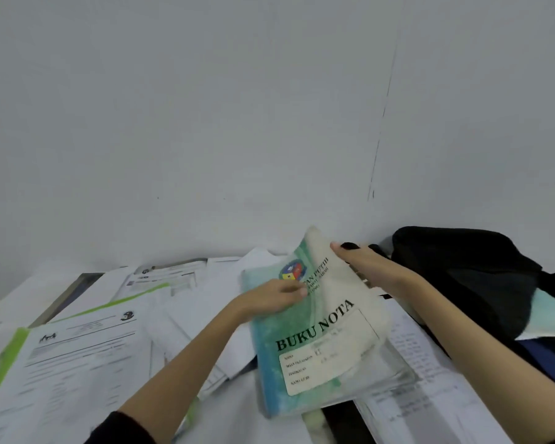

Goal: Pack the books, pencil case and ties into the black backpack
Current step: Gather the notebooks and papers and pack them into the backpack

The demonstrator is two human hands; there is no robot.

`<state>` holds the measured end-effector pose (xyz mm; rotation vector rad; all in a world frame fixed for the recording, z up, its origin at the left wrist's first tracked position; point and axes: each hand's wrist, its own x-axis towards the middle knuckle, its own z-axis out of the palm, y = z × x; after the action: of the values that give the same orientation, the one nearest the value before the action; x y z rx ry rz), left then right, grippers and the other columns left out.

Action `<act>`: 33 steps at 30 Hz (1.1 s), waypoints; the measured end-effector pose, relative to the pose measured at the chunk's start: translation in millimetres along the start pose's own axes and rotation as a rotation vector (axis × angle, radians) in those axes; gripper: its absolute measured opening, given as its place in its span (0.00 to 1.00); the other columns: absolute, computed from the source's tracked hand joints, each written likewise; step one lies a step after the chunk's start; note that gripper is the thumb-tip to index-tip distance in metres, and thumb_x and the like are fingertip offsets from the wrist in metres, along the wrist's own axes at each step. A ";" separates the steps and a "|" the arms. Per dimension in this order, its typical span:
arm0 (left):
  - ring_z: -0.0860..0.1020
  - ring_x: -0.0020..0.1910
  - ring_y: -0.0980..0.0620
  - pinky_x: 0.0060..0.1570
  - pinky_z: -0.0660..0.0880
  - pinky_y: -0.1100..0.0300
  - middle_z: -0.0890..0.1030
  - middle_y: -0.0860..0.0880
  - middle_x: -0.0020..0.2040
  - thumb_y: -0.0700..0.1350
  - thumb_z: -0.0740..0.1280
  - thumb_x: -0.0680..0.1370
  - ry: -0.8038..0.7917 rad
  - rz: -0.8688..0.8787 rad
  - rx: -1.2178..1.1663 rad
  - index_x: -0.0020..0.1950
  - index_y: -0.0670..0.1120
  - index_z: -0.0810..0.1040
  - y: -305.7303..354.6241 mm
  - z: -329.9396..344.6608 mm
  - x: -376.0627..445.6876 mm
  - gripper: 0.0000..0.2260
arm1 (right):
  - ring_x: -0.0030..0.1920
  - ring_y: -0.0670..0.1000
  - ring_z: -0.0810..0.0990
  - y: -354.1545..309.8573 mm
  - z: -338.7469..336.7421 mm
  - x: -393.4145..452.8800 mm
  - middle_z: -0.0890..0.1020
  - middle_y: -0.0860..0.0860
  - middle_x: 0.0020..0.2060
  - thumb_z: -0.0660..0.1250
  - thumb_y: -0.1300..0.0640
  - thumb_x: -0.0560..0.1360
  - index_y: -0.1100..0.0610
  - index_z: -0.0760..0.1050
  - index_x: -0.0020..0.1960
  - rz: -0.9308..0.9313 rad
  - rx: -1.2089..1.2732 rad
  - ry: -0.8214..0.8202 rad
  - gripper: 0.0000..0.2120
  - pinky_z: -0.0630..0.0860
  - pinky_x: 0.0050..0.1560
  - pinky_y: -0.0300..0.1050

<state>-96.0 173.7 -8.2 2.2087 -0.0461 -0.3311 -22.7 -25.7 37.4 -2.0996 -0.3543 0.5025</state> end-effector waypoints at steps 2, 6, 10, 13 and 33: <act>0.68 0.67 0.52 0.65 0.64 0.61 0.69 0.50 0.71 0.50 0.61 0.80 0.037 0.020 0.255 0.69 0.50 0.71 -15.5 10.6 3.6 0.17 | 0.45 0.49 0.77 22.2 -2.5 2.9 0.78 0.51 0.47 0.62 0.39 0.75 0.61 0.75 0.54 0.042 -0.201 0.014 0.24 0.75 0.45 0.43; 0.62 0.70 0.45 0.70 0.61 0.52 0.64 0.44 0.71 0.46 0.68 0.76 0.441 -0.086 0.259 0.73 0.50 0.63 -45.7 11.2 -2.5 0.26 | 0.49 0.52 0.79 65.3 11.1 12.3 0.78 0.54 0.49 0.61 0.41 0.77 0.61 0.71 0.58 0.187 -0.609 0.067 0.24 0.75 0.41 0.43; 0.74 0.57 0.44 0.55 0.72 0.54 0.73 0.42 0.59 0.42 0.71 0.74 0.558 -0.199 -0.247 0.73 0.44 0.57 -57.1 3.9 -8.7 0.32 | 0.40 0.48 0.74 85.3 28.2 25.3 0.75 0.49 0.40 0.63 0.38 0.74 0.56 0.69 0.44 0.240 -0.343 0.217 0.20 0.69 0.37 0.41; 0.80 0.52 0.43 0.52 0.77 0.52 0.79 0.38 0.57 0.39 0.70 0.75 0.472 -0.283 -0.563 0.69 0.36 0.65 -56.6 1.4 -5.5 0.26 | 0.56 0.58 0.77 83.4 32.3 26.2 0.77 0.57 0.57 0.66 0.40 0.73 0.65 0.68 0.64 0.277 -0.106 0.271 0.33 0.75 0.54 0.50; 0.84 0.39 0.50 0.37 0.81 0.57 0.84 0.45 0.45 0.45 0.67 0.77 0.784 0.355 -0.742 0.52 0.45 0.78 25.2 -89.8 -48.7 0.06 | 0.35 0.59 0.76 -47.9 30.2 4.8 0.79 0.68 0.41 0.68 0.41 0.72 0.64 0.75 0.44 -0.452 0.488 0.476 0.24 0.71 0.37 0.48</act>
<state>-118.1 235.0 74.3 1.4226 0.0988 0.6315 -35.8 24.0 61.8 -1.5337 -0.3662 -0.1711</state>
